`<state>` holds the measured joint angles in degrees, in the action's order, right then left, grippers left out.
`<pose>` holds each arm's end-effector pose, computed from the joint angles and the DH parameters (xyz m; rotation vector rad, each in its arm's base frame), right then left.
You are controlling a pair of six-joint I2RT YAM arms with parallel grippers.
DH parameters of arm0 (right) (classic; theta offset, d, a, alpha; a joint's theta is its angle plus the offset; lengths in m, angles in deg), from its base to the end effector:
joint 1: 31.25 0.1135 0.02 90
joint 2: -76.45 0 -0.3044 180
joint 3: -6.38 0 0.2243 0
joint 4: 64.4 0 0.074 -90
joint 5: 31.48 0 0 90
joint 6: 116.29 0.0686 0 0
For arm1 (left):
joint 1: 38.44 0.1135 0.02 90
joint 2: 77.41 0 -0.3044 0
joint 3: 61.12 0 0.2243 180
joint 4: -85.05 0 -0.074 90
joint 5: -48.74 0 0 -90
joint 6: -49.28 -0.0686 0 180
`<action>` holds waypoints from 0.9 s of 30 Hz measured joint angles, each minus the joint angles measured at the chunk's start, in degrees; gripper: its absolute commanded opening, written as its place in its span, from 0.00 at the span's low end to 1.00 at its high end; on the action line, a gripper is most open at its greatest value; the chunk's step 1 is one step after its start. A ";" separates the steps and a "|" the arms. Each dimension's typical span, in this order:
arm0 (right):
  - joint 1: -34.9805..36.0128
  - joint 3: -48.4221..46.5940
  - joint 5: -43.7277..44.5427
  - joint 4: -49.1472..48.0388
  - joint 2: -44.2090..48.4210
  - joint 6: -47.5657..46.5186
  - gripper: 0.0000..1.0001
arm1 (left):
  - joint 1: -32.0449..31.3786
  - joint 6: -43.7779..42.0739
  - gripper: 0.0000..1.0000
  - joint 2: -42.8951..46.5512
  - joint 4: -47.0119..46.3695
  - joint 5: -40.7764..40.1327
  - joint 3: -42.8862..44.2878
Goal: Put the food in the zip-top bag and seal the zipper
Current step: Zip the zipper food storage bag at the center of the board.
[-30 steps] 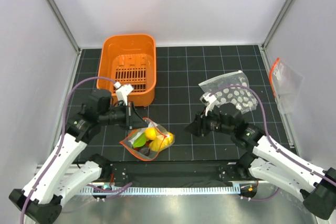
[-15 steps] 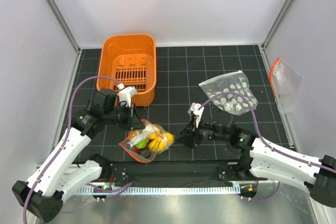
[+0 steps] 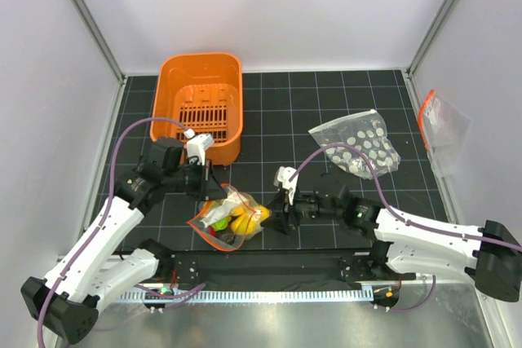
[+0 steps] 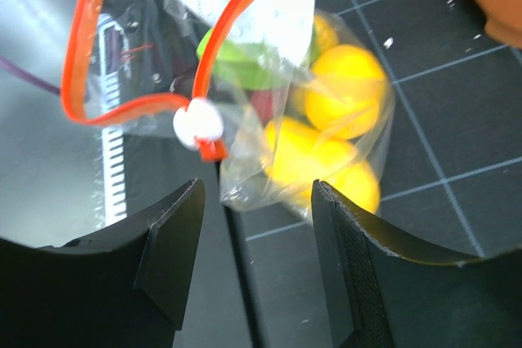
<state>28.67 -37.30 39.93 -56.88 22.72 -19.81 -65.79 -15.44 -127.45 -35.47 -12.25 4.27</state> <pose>0.0780 0.1782 0.2778 -1.1127 1.6777 1.0753 0.1064 -0.0925 0.3129 0.3118 2.4401 -1.0258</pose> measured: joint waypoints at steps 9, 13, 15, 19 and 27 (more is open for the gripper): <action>0.02 -2.45 0.39 -4.96 -6.99 -1.79 0.33 | 0.00 0.02 0.00 0.02 -0.87 -0.13 -0.39; 0.02 -2.49 0.33 -7.34 -8.50 -1.27 0.01 | 0.00 0.02 0.00 0.02 -0.90 -0.48 -0.46; 0.02 -2.49 0.26 -7.80 -8.22 -0.42 0.01 | 0.00 0.00 0.00 0.02 -0.90 -0.52 -0.46; 0.02 -2.49 1.03 -6.25 -4.28 0.46 0.01 | 0.00 -0.44 0.12 -0.17 -0.81 -0.98 -0.26; 0.09 -7.58 7.28 5.20 3.13 1.20 0.01 | 0.00 -3.39 0.75 -4.48 0.07 -3.28 5.60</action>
<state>28.76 -44.88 47.21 -51.67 25.84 -18.61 -65.79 -18.83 -131.93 -35.40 -15.53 9.86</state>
